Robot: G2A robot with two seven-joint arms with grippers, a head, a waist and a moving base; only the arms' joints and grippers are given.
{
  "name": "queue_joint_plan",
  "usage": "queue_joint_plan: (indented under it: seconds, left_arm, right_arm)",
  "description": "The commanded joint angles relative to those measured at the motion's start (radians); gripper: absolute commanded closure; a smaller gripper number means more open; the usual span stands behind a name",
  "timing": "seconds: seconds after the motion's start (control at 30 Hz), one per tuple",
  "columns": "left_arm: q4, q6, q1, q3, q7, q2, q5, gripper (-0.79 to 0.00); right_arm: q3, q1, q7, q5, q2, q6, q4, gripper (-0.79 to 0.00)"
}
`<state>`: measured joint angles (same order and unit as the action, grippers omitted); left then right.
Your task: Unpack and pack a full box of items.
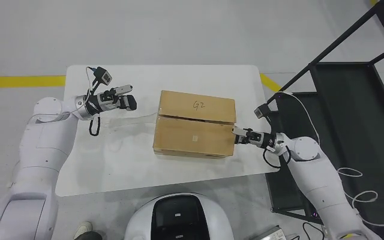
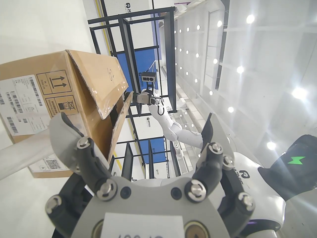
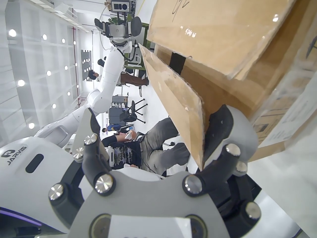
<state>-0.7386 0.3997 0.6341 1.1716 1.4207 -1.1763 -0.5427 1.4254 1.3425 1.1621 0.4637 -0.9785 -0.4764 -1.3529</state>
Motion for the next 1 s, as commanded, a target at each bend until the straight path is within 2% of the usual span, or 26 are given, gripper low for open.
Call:
queue_joint_plan:
  seconds: [0.0, 0.2, 0.47, 0.53, 0.6, 0.77, 0.97]
  left_arm:
    - [0.000, 0.000, 0.000, 0.000, 0.000, 0.000, 0.000, -0.785]
    - [0.000, 0.000, 0.000, 0.000, 0.000, 0.000, 0.000, -0.785]
    - [0.000, 0.000, 0.000, 0.000, 0.000, 0.000, 0.000, -0.785]
    - [0.000, 0.000, 0.000, 0.000, 0.000, 0.000, 0.000, -0.785]
    - [0.000, 0.000, 0.000, 0.000, 0.000, 0.000, 0.000, -0.785]
    - [0.000, 0.000, 0.000, 0.000, 0.000, 0.000, 0.000, -0.785]
    - [0.000, 0.000, 0.000, 0.000, 0.000, 0.000, 0.000, -0.785]
  right_arm:
    - [0.023, 0.004, 0.050, 0.040, 0.005, -0.001, 0.007, -0.785]
    - [0.088, 0.036, 0.213, 0.169, 0.022, 0.031, -0.012, -0.785]
    - [0.119, 0.107, 0.269, 0.205, 0.036, 0.087, -0.113, -0.785]
    - [0.135, 0.117, 0.225, 0.191, 0.037, 0.050, -0.091, -0.785]
    - [0.139, 0.115, 0.128, 0.182, 0.032, 0.021, -0.071, -0.785]
    - [0.084, 0.054, 0.003, 0.091, 0.021, 0.009, -0.023, -0.785]
    - [0.013, -0.015, -0.018, 0.050, 0.008, 0.007, 0.042, -0.785]
